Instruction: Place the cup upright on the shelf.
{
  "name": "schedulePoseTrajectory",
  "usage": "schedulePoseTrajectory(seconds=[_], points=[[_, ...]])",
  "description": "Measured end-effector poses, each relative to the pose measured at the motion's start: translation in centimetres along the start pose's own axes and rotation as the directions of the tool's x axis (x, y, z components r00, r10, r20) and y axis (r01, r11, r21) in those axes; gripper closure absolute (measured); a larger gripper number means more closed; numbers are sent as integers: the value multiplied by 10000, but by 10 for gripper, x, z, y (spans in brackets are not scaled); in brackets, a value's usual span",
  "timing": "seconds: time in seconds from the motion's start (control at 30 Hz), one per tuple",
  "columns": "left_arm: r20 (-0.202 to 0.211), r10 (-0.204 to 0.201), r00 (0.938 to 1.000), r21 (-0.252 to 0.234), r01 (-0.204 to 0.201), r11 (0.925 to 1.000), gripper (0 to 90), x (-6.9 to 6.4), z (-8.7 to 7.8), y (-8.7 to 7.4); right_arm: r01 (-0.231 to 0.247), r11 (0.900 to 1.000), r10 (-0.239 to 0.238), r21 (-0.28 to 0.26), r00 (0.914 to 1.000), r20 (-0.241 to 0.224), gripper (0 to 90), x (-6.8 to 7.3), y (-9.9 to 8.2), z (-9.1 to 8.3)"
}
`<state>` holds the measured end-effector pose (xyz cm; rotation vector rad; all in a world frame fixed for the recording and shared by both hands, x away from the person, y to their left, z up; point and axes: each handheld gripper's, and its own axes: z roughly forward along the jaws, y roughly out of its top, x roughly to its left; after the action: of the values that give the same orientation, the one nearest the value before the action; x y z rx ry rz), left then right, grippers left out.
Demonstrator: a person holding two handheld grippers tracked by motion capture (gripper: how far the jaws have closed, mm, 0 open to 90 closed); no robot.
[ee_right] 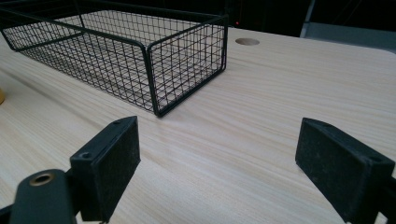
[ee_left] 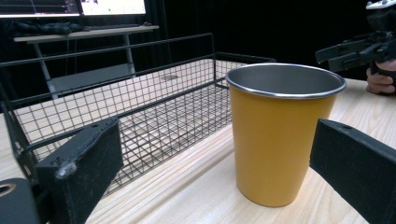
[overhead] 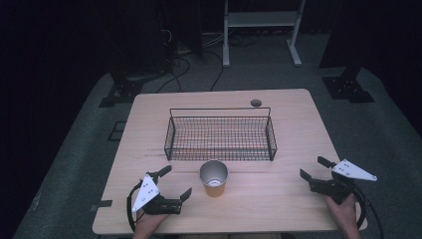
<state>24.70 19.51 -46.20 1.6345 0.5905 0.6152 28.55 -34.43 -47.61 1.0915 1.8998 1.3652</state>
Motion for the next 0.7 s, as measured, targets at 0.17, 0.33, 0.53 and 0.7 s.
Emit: schedulePoseTrajectory(seconds=[0.17, 0.33, 0.53, 0.7], points=[[152, 95, 9998, 11, -95, 10000, 18, -5, 4, 1, -24, 10000, 24, 8, 10000, -2, 128, 0, 0, 0], [328, 69, 9994, 63, -71, 10000, 18, -10, 8, 1, 5, 10000, -5, 12, 10000, 2, 128, 0, 0, 0], [504, 132, 9986, 68, -136, 9999, 18, -16, 13, 1, 47, 10000, -47, 14, 10000, -6, 128, 0, 0, 0], [646, 156, 9978, 114, -163, 9998, 18, -19, 17, 2, -3, 10000, 3, 0, 10000, -20, 128, 0, 0, 0]])
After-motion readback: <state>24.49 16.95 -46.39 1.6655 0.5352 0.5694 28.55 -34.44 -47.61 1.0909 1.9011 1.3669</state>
